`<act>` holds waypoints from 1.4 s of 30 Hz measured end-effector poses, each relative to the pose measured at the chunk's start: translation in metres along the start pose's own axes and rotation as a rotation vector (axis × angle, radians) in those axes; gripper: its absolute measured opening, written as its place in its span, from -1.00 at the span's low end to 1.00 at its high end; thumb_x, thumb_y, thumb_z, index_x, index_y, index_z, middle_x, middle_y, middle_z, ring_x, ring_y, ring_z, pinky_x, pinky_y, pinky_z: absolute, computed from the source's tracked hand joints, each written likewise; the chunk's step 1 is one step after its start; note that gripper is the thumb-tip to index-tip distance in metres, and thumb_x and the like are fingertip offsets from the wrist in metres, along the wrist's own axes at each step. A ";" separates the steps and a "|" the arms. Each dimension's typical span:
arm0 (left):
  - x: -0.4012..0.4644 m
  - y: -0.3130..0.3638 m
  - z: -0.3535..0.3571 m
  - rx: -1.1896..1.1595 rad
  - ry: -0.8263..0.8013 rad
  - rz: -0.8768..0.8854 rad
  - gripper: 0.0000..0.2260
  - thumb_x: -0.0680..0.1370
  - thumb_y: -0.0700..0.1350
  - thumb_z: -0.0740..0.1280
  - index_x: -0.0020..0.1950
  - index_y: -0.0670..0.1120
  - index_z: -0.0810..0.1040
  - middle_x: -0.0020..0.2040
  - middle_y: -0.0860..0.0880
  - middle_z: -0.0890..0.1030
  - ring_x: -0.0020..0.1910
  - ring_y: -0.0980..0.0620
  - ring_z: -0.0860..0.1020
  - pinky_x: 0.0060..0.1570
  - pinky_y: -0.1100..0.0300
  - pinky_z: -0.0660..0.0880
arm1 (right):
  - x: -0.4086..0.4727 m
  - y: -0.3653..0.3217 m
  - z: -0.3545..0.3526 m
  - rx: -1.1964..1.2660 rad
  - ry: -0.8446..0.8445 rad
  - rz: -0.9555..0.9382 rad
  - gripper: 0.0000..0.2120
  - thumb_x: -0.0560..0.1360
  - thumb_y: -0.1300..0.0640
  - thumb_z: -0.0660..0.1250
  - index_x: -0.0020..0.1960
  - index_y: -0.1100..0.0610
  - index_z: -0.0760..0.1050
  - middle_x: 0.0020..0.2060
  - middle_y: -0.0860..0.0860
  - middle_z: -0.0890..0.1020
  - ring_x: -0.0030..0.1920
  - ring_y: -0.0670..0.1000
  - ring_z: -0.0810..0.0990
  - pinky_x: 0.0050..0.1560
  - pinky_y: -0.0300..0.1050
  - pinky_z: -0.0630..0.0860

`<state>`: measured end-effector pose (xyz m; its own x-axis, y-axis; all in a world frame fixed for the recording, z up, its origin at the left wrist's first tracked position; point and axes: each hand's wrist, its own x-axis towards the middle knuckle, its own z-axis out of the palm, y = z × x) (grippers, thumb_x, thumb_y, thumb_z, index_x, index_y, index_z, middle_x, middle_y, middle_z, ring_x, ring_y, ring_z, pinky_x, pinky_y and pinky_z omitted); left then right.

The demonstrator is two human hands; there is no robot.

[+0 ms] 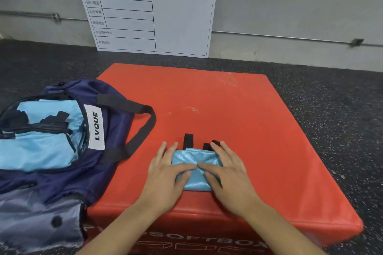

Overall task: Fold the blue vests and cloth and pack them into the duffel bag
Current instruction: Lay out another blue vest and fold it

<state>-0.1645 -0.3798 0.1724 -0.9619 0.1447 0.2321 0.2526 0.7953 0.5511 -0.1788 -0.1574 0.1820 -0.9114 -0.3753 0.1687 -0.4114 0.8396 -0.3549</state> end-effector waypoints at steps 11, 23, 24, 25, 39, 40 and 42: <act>0.005 -0.004 -0.009 -0.149 -0.112 -0.087 -0.75 0.62 0.07 0.27 0.27 0.29 0.59 0.42 0.15 0.46 0.61 0.06 0.08 0.56 0.04 0.08 | -0.005 0.018 -0.012 0.356 0.048 0.293 -0.73 0.60 0.06 0.36 0.14 -0.31 0.63 0.46 0.01 0.48 0.58 -0.01 0.22 0.52 -0.27 0.08; 0.009 0.003 -0.020 -0.446 -0.068 -0.065 -0.65 0.56 -0.28 0.40 0.22 0.13 0.64 0.23 0.20 0.57 0.27 0.30 0.49 0.25 0.50 0.28 | 0.000 0.017 -0.017 0.632 0.119 0.208 -0.55 0.48 0.30 0.47 0.19 -0.19 0.64 0.11 -0.27 0.63 0.18 -0.21 0.59 0.25 -0.30 0.42; 0.010 0.004 -0.022 -0.475 -0.050 -0.063 -0.63 0.56 -0.32 0.39 0.22 0.10 0.65 0.23 0.19 0.58 0.27 0.29 0.49 0.24 0.51 0.27 | 0.001 0.016 -0.017 0.665 0.130 0.205 -0.53 0.47 0.33 0.47 0.21 -0.17 0.64 0.12 -0.25 0.63 0.17 -0.18 0.60 0.24 -0.26 0.44; 0.010 0.005 -0.025 -0.500 -0.034 -0.065 -0.61 0.55 -0.36 0.37 0.21 0.08 0.65 0.23 0.19 0.58 0.27 0.29 0.49 0.23 0.52 0.27 | 0.002 0.015 -0.018 0.701 0.136 0.201 -0.51 0.46 0.36 0.46 0.22 -0.15 0.65 0.13 -0.24 0.64 0.17 -0.16 0.61 0.24 -0.23 0.45; -0.002 -0.001 -0.067 -0.661 0.010 -0.137 -0.44 0.41 -0.48 0.36 0.22 0.08 0.66 0.25 0.12 0.60 0.27 0.28 0.50 0.25 0.47 0.31 | 0.007 -0.020 -0.030 1.026 0.059 0.170 -0.38 0.42 0.51 0.45 0.31 -0.04 0.61 0.24 -0.11 0.64 0.24 -0.06 0.63 0.28 -0.20 0.51; -0.005 -0.002 -0.070 -0.654 0.001 -0.140 -0.42 0.39 -0.47 0.35 0.22 0.09 0.66 0.25 0.11 0.59 0.28 0.26 0.50 0.26 0.45 0.33 | 0.006 -0.024 -0.029 1.031 0.060 0.167 -0.38 0.41 0.52 0.45 0.31 -0.04 0.61 0.24 -0.11 0.64 0.25 -0.05 0.63 0.29 -0.18 0.51; -0.012 -0.008 -0.078 -0.649 -0.008 -0.145 -0.42 0.35 -0.41 0.36 0.22 0.13 0.66 0.26 0.12 0.58 0.28 0.20 0.52 0.27 0.32 0.40 | 0.003 -0.034 -0.026 1.024 0.061 0.157 -0.36 0.40 0.52 0.45 0.30 -0.06 0.62 0.24 -0.11 0.64 0.26 -0.05 0.62 0.30 -0.17 0.51</act>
<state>-0.1463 -0.4334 0.2275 -0.9910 0.0689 0.1144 0.1297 0.2920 0.9476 -0.1676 -0.1770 0.2185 -0.9652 -0.2458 0.0893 -0.1241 0.1303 -0.9837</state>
